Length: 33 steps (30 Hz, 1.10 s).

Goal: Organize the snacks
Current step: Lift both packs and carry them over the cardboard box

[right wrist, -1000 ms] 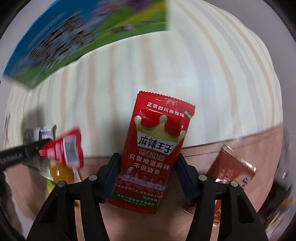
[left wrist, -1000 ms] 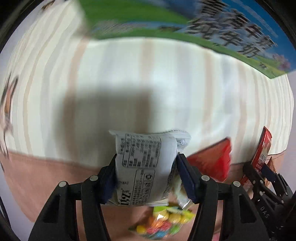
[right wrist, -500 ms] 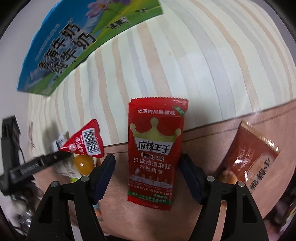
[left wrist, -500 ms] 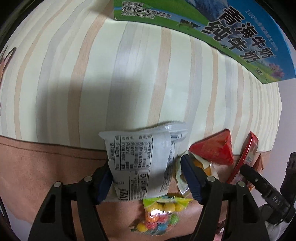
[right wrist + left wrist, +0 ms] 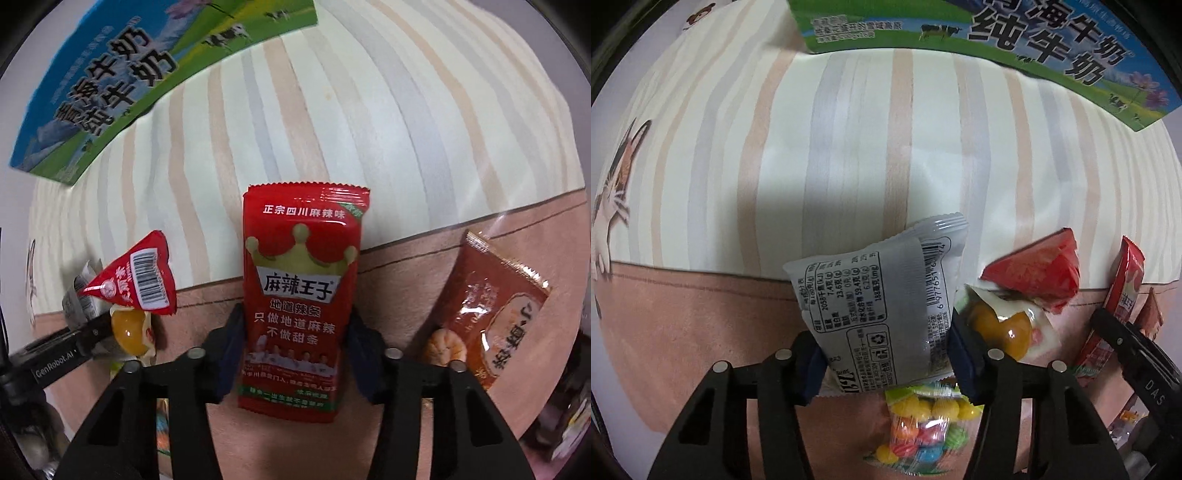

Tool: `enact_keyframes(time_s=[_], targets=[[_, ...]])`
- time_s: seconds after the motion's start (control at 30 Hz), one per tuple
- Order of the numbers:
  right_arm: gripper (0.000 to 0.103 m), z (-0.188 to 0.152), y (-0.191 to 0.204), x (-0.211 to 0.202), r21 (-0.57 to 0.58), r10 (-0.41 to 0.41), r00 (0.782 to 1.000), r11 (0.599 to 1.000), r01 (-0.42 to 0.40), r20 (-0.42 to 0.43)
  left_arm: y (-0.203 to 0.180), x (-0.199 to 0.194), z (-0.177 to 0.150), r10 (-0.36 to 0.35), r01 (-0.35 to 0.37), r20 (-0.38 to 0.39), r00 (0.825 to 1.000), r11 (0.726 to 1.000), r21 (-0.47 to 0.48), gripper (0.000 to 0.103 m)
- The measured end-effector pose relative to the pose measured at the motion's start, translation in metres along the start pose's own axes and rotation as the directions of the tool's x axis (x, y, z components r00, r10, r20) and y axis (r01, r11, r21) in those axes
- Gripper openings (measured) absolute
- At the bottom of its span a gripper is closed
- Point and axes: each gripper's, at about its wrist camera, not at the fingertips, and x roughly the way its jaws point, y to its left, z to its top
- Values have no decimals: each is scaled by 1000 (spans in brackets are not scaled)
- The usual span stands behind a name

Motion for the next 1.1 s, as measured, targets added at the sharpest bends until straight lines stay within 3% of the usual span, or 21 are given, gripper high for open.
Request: enact_keyframes(time_s=[0.17, 0.37, 0.57, 0.7, 0.77, 0.9, 1.1], targets=[[46, -4, -7, -24, -19, 74, 997, 997, -73, 18, 22, -15, -27, -29, 29, 9, 1000, 999, -37, 54], [46, 4, 13, -70, -72, 179, 983, 982, -175, 49, 43, -57, -44, -91, 95, 44, 995, 992, -87, 54], [46, 36, 34, -121, -144, 278, 957, 954, -264, 89, 33, -128, -33, -191, 205, 178, 965, 977, -64, 54], [46, 71, 43, -156, -183, 330, 936, 935, -305, 124, 20, -170, 11, -262, 275, 235, 936, 961, -27, 54], [46, 88, 45, -170, -194, 337, 931, 932, -307, 142, -2, -182, 51, -267, 280, 253, 930, 960, -16, 54], [46, 136, 58, -190, -232, 311, 929, 936, -264, 199, -27, -196, 105, -233, 240, 290, 928, 971, 14, 54], [46, 206, 66, -191, -245, 245, 940, 952, -186, 238, -47, -192, 185, -260, 266, 239, 935, 964, 10, 54]])
